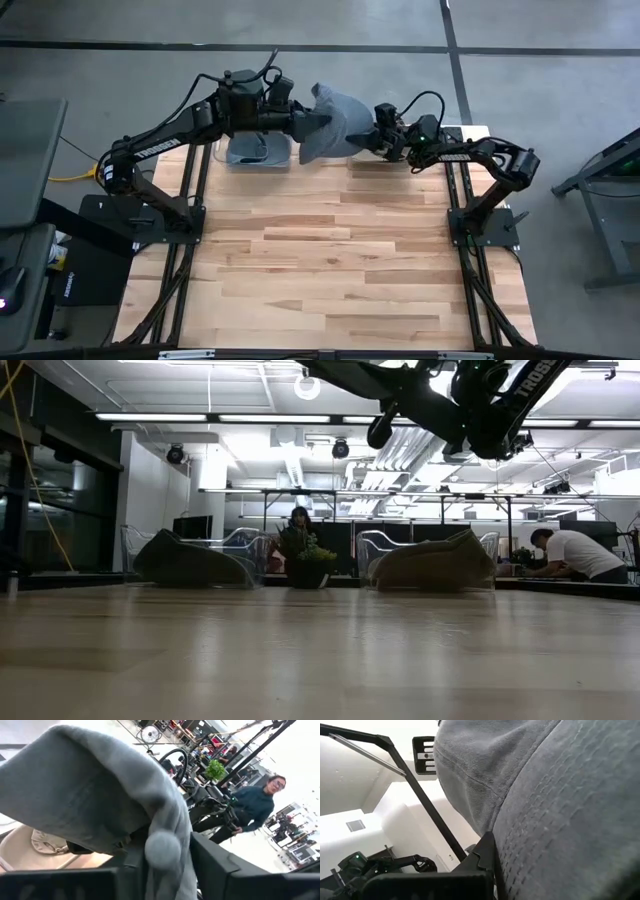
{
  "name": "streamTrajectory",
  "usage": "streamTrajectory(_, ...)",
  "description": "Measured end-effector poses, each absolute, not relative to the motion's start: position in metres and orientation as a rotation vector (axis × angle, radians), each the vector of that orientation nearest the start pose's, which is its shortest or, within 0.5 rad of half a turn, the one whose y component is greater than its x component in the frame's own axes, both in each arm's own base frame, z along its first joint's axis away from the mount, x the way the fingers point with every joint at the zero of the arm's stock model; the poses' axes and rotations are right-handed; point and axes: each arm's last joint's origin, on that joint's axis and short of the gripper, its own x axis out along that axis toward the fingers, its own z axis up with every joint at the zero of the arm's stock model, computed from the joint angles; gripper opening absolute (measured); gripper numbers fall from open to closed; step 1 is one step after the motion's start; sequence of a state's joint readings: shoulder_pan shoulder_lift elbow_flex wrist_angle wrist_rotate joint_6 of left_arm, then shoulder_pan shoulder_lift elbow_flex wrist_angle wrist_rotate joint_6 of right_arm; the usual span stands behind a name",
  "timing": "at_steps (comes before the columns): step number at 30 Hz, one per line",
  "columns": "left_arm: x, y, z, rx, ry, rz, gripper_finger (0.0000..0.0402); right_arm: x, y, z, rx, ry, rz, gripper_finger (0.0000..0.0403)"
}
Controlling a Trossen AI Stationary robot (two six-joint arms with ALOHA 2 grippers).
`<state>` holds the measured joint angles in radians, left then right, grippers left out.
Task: Pick & Place hat
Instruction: Put the gray cap into the left transparent bin
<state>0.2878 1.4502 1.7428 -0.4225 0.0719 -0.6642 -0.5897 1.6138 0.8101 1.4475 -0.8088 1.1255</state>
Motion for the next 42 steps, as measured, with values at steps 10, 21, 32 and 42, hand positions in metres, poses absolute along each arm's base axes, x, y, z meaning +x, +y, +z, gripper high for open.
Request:
streamTrajectory(10,0.283,0.083,0.481,-0.73,0.055,0.307,0.0212,0.263,-0.174,0.284,0.661,-0.279,0.4,0.0005)
streamTrajectory(21,0.244,0.077,0.498,-0.744,-0.031,0.484,0.023,0.243,-0.192,0.288,0.566,-0.167,0.267,0.0005)
streamTrajectory(32,0.232,0.075,0.486,-0.895,0.06,0.603,0.023,0.212,-0.176,0.303,0.229,-0.01,-0.001,0.0005)
streamTrajectory(42,0.231,0.075,0.482,-0.98,0.071,0.634,0.023,0.188,-0.139,0.331,-0.315,0.022,-0.087,0.0005)
